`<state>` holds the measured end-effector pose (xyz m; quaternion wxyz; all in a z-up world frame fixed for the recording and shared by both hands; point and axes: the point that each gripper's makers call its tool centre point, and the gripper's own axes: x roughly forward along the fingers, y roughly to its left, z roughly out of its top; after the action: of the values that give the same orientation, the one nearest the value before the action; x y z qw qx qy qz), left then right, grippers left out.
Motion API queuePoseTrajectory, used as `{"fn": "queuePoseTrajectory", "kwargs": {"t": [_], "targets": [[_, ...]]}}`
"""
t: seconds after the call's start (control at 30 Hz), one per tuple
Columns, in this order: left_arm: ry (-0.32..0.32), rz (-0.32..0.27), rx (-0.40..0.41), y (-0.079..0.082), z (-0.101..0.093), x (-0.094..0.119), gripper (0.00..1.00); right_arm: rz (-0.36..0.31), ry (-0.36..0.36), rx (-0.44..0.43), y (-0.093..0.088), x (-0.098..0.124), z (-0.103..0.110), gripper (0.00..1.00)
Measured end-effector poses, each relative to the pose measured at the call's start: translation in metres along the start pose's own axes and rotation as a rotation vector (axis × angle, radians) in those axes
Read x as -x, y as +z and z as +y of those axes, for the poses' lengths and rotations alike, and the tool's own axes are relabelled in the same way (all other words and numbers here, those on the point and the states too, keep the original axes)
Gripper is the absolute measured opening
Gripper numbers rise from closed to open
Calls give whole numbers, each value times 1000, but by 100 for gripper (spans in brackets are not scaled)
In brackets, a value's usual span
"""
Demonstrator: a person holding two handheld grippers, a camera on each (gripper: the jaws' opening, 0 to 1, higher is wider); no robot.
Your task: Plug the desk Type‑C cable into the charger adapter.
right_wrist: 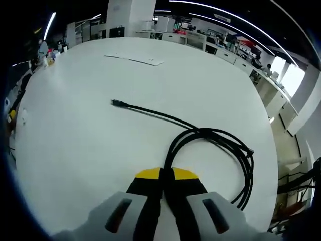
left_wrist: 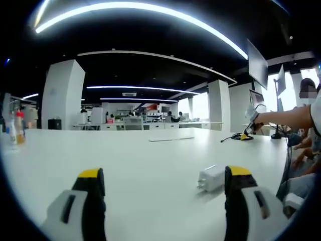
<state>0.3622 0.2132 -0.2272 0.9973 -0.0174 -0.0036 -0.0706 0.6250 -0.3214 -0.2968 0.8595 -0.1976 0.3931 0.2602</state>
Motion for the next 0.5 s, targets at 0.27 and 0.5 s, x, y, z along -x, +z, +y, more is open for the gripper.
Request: {"fn": "queuePoseTrajectory", "kwargs": {"t": [0.27, 0.5], "targets": [[-4, 2, 1, 0, -1, 1, 99, 15, 22, 10, -3, 5, 16, 4], [-6, 0, 3, -1, 0, 1, 99, 19, 49, 18, -5, 10, 37, 4]]}}
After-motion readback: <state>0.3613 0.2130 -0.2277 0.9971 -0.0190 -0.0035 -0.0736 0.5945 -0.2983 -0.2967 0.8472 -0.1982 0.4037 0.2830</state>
